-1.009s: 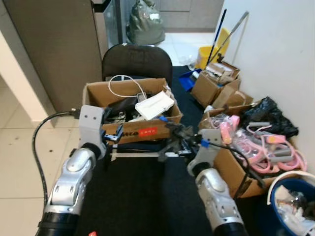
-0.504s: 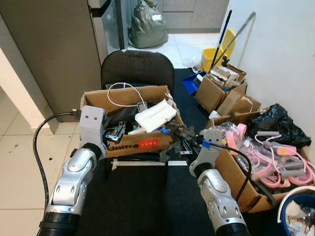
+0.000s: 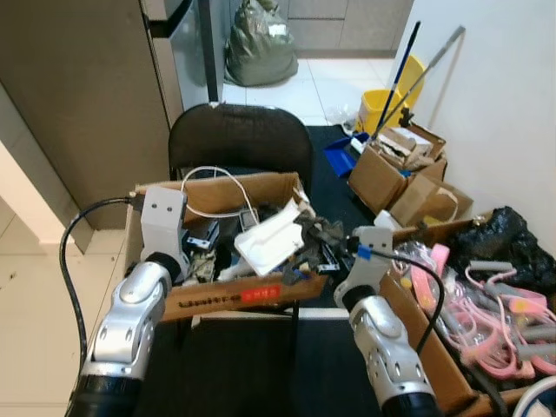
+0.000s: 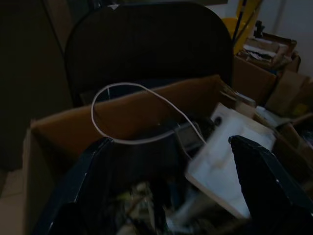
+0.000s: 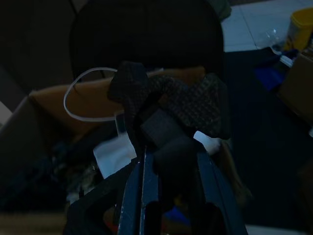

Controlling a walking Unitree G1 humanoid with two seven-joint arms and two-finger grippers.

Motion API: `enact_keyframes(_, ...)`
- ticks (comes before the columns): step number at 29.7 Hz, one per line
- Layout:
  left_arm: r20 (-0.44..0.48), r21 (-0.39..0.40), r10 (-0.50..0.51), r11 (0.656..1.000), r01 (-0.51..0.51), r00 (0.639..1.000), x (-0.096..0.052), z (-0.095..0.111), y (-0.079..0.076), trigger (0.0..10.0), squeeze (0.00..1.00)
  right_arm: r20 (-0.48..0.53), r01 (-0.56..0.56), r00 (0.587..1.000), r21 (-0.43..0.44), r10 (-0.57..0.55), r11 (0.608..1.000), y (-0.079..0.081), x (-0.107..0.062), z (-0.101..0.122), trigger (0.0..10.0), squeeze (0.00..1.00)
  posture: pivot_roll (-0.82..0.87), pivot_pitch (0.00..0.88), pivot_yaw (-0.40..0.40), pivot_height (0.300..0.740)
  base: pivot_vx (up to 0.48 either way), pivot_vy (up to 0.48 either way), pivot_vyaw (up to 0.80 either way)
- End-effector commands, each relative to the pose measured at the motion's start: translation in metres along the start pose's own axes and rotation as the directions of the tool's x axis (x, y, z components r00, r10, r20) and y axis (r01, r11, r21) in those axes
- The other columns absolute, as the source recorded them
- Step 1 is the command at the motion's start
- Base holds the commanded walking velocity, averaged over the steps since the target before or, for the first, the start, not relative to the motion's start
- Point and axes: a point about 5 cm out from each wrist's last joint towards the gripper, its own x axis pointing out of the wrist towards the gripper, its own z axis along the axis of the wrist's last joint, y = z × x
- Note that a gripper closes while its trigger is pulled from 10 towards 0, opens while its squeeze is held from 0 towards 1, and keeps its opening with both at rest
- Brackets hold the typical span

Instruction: Picking trash to rubbish bin

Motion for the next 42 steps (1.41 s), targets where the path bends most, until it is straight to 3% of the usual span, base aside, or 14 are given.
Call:
enact_keyframes(1,-0.029,0.0,0.011,1.0,-0.011,1.0,-0.003,-0.007,0.004,10.0,0.03,-0.02,-0.02,1.0,0.006,0.02,1.0,0.005,-0.001,-0.004,10.0,0.0,0.02,0.141,0.006,0.74,0.48,0.0,0.0)
enact_keyframes(7,-0.024,-0.002,0.009,1.0,-0.009,1.0,-0.003,-0.006,0.004,10.0,0.01,-0.022,-0.029,0.999,0.006,0.029,1.0,0.006,-0.001,-0.004,10.0,0.0,0.02,0.142,0.006,0.74,0.475,0.0,0.0)
enact_keyframes(12,-0.012,0.003,0.015,1.0,-0.015,1.0,-0.003,-0.005,0.004,10.0,0.0,-0.023,-0.034,0.999,0.006,0.034,0.999,0.006,0.0,-0.004,10.0,0.0,0.02,0.144,0.007,0.74,0.0,0.0,0.0)
enact_keyframes(20,-0.035,0.132,-0.068,0.989,0.072,0.997,-0.005,-0.002,-0.004,10.0,0.0,-0.022,-0.047,0.999,0.002,0.047,0.999,0.004,0.0,-0.002,10.0,0.0,0.02,0.145,0.006,0.74,0.0,0.0,0.0)
enact_keyframes(26,-0.085,0.179,-0.16,0.968,0.173,0.983,-0.007,0.0,-0.006,10.0,0.0,-0.029,-0.159,0.987,-0.026,0.158,0.987,0.012,0.002,0.0,10.0,0.0,0.02,0.149,0.007,0.74,0.0,0.0,0.0)
enact_keyframes(31,-0.251,0.178,-0.266,0.932,0.315,0.931,-0.017,-0.01,0.0,10.0,0.0,-0.17,-0.352,0.928,-0.109,0.331,0.93,0.027,0.006,-0.012,10.0,0.0,0.03,0.15,0.01,0.74,0.0,0.0,0.0)
enact_keyframes(35,-0.311,0.136,-0.318,0.918,0.373,0.896,-0.023,-0.009,0.005,10.0,0.0,-0.255,-0.446,0.881,-0.161,0.399,0.881,0.039,0.012,-0.021,10.0,0.0,0.03,0.152,0.007,0.74,0.0,0.0,0.0)
enact_keyframes(38,-0.344,0.121,-0.343,0.907,0.404,0.874,-0.027,-0.009,0.005,10.0,0.0,-0.266,-0.467,0.87,-0.169,0.416,0.868,0.046,0.018,-0.024,10.0,0.0,0.04,0.156,0.005,0.74,0.0,0.0,0.0)
enact_keyframes(40,-0.403,0.108,-0.365,0.892,0.439,0.84,-0.032,-0.013,0.004,10.0,0.0,-0.256,-0.484,0.863,-0.18,0.434,0.856,0.061,0.03,-0.022,10.0,0.0,0.04,0.158,0.004,0.74,0.0,0.0,0.0)
enact_keyframes(42,-0.411,0.113,-0.364,0.889,0.443,0.836,-0.033,-0.013,0.003,10.0,0.0,-0.251,-0.481,0.866,-0.183,0.432,0.858,0.064,0.034,-0.02,10.0,0.0,0.05,0.16,0.003,0.74,0.0,0.0,0.0)
